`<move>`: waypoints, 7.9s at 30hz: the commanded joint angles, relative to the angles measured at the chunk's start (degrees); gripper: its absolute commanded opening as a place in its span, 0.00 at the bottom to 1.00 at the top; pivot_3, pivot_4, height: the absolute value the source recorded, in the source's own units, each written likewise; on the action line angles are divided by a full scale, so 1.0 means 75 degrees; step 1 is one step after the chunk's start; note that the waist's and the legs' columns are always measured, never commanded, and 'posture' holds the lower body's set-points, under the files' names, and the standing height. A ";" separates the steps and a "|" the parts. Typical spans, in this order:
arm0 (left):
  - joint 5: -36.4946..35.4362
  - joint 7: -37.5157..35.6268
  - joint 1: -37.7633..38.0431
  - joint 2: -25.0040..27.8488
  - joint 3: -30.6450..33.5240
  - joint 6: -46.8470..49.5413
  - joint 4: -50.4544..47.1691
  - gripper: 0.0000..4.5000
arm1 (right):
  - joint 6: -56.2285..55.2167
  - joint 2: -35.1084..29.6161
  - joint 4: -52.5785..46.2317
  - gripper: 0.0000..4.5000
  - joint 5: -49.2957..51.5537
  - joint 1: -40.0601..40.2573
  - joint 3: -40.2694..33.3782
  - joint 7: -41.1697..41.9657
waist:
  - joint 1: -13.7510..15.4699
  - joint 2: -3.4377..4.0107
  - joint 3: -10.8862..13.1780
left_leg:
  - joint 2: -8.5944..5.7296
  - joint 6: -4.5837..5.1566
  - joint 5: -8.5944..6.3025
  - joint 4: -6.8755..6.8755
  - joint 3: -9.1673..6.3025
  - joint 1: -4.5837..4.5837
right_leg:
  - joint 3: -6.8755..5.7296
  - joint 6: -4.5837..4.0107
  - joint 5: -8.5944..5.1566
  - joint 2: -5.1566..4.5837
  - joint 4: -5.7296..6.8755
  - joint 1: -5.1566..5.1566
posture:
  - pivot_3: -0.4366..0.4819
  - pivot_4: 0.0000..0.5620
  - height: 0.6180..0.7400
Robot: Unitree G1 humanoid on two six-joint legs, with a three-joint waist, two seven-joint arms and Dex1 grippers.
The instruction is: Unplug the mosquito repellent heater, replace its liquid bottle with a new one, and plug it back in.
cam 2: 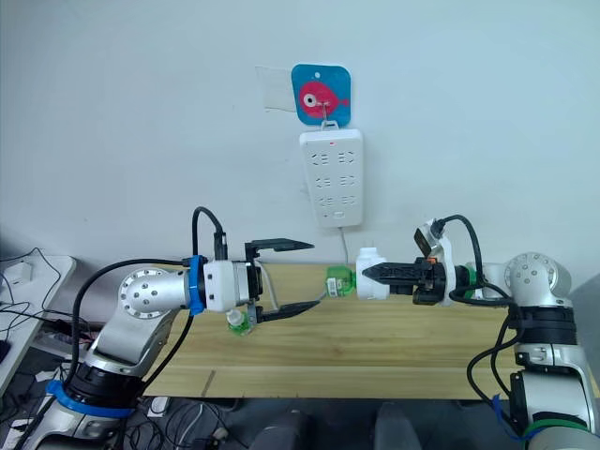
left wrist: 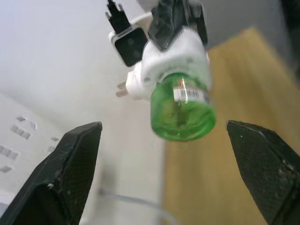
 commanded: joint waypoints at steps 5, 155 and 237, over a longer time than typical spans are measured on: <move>0.1209 0.0855 -0.0630 -0.0466 -0.0299 -0.2511 0.0982 1.00 | 0.0156 0.0136 -0.0252 0.66 0.0283 -0.0203 -0.0232 -0.0085 | -0.0008 0.0000 0.0000 | 0.0004 0.0007 -0.0001 0.0001 -0.0006 -0.0005 | -0.0003 0.0002 0.0001 0.0001 0.0010 -0.0010 | 0.46 0.25 1.00; -0.2740 0.1932 0.0385 -0.2945 -0.0014 0.6175 -0.1207 0.52 | -0.2595 0.4563 -0.3859 0.44 0.4350 0.2058 -0.2434 -0.9165 | -0.0298 -0.0008 0.0181 | 0.0013 0.0040 0.0001 -0.0004 0.0083 -0.0007 | 0.0125 0.0036 0.0025 0.0070 0.0028 -0.0064 | 0.38 0.28 1.00; -0.2046 0.0541 -0.0068 -0.0998 -0.0641 0.7092 -0.1798 1.00 | -1.4315 0.1735 0.3356 0.19 -0.7526 0.2368 0.1653 -0.5271 | -0.0273 -0.0010 0.0182 | 0.0131 0.0032 0.0005 -0.0004 0.0140 0.0025 | 0.0165 -0.0004 0.0051 0.0187 0.0019 -0.0060 | 0.44 0.28 1.00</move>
